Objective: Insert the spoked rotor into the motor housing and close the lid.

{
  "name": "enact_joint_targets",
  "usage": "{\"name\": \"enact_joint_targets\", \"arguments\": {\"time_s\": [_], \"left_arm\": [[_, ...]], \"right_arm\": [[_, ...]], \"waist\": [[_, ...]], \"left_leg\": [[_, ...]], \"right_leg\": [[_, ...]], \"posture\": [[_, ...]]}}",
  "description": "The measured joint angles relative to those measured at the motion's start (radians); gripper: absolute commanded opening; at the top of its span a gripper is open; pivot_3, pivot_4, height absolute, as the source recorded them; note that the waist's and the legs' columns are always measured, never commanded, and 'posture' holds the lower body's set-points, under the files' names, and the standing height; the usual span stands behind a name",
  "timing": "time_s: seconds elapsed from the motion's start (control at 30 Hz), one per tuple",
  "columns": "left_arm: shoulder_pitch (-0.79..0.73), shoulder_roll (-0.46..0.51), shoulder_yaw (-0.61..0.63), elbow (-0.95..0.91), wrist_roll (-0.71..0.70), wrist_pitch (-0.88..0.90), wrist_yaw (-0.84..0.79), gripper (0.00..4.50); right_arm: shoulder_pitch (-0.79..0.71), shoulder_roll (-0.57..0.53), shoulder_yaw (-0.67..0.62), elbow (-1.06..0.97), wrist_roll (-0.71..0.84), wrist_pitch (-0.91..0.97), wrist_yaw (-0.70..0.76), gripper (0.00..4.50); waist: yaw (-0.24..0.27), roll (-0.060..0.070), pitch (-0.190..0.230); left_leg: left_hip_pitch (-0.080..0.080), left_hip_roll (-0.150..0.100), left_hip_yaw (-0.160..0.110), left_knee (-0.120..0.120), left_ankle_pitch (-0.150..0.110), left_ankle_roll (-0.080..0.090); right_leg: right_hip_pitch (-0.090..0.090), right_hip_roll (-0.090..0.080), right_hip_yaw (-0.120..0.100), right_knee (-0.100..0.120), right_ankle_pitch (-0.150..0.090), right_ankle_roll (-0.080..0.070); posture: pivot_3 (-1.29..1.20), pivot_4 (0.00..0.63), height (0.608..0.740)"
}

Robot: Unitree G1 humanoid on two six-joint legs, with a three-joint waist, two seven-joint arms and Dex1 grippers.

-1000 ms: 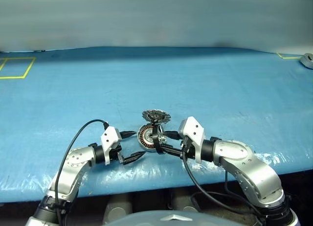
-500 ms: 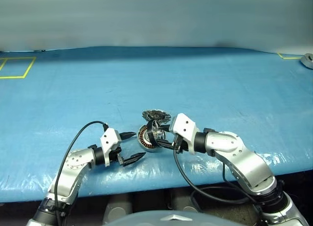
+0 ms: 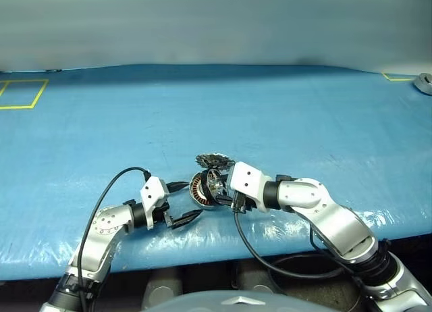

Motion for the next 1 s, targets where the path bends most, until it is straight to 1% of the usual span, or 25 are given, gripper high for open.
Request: {"name": "enact_joint_targets", "arguments": {"time_s": [0.37, 0.53, 0.9, 0.93, 1.0], "left_arm": [[-0.003, -0.001, -0.006, 0.0, 0.0, 0.005, 0.004, 4.5], [-0.009, -0.009, -0.009, 0.0, 0.0, 0.011, 0.008, 4.5], [-0.01, -0.015, -0.01, 0.0, 0.0, 0.02, 0.018, 4.5], [-0.01, -0.015, -0.01, 0.0, 0.0, 0.02, 0.019, 4.5], [-0.01, -0.015, -0.011, 0.0, 0.0, 0.02, 0.021, 4.5]], "right_arm": [[-0.052, 0.006, 0.033, 0.061, -0.086, -0.036, -0.006, 1.79], [-0.078, -0.023, 0.071, 0.065, -0.13, -0.063, 0.026, 1.79], [-0.09, -0.026, 0.097, 0.067, -0.188, -0.088, 0.065, 1.79], [-0.09, -0.025, 0.097, 0.069, -0.19, -0.095, 0.065, 2.51], [-0.089, -0.019, 0.099, 0.075, -0.194, -0.104, 0.065, 3.09]], "waist": [[0.002, 0.0, 0.0], [0.002, 0.0, 0.0], [0.002, 0.0, 0.0], [0.002, 0.0, 0.0], [0.002, 0.0, 0.0]], "left_leg": [[0.0, 0.0, 0.0, 0.0, 0.0, 0.0], [0.0, 0.0, 0.0, 0.0, 0.0, 0.0], [0.0, 0.0, 0.0, 0.001, 0.0, 0.0], [0.0, 0.0, 0.0, 0.0, 0.0, 0.0], [0.0, 0.0, 0.0, 0.0, 0.0, 0.0]], "right_leg": [[0.0, 0.0, 0.0, 0.0, 0.001, -0.001], [0.0, 0.0, 0.0, 0.0, 0.001, -0.001], [0.0, 0.0, 0.0, 0.0, 0.001, -0.001], [0.0, 0.0, 0.0, 0.0, 0.001, -0.001], [0.0, 0.0, 0.0, 0.0, 0.001, -0.001]], "posture": [[0.0, 0.15, 0.74], [0.0, 0.15, 0.74], [0.0, 0.15, 0.74], [0.0, 0.15, 0.74], [0.0, 0.15, 0.74]]}}
